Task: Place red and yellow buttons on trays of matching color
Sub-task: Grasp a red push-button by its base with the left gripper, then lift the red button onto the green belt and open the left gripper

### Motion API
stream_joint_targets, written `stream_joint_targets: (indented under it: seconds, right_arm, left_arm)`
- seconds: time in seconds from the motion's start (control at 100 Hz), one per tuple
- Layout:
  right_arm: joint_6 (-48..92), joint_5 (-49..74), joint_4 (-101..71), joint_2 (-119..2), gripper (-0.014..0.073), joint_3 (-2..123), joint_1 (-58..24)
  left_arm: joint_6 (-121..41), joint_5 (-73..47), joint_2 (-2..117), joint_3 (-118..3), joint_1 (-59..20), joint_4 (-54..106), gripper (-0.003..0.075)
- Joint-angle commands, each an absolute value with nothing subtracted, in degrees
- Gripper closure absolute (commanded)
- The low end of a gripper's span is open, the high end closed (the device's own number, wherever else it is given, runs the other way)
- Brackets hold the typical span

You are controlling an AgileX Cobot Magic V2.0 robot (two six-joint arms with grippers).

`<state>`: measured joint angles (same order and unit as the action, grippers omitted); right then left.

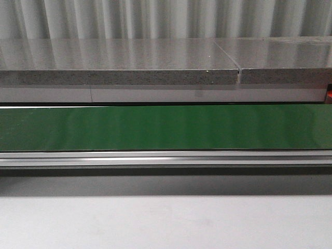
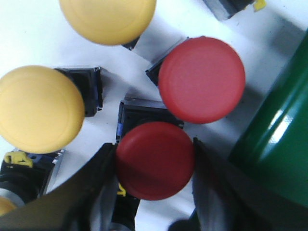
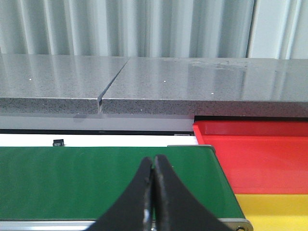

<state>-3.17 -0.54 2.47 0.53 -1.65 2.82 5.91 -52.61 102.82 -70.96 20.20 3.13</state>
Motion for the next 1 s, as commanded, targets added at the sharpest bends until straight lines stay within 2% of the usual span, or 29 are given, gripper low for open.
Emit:
stream_joint_targets:
  seconds: [0.0, 0.56, 0.99]
  right_arm:
    - [-2.6, -5.3, 2.7, 1.7, 0.0654, -0.5, 2.9]
    - [-2.6, -5.3, 2.7, 1.7, 0.0654, -0.5, 2.9]
    - [-2.6, -5.3, 2.7, 1.7, 0.0654, -0.5, 2.9]
  left_arm:
    - [6.4, -51.5, 100.5, -72.5, 20.4, 3.7, 0.0559]
    - [6.4, -55.4, 88.2, -72.4, 18.8, 3.6, 0.0566]
    - [6.3, -56.7, 83.7, -72.4, 8.2, 4.2, 0.0566]
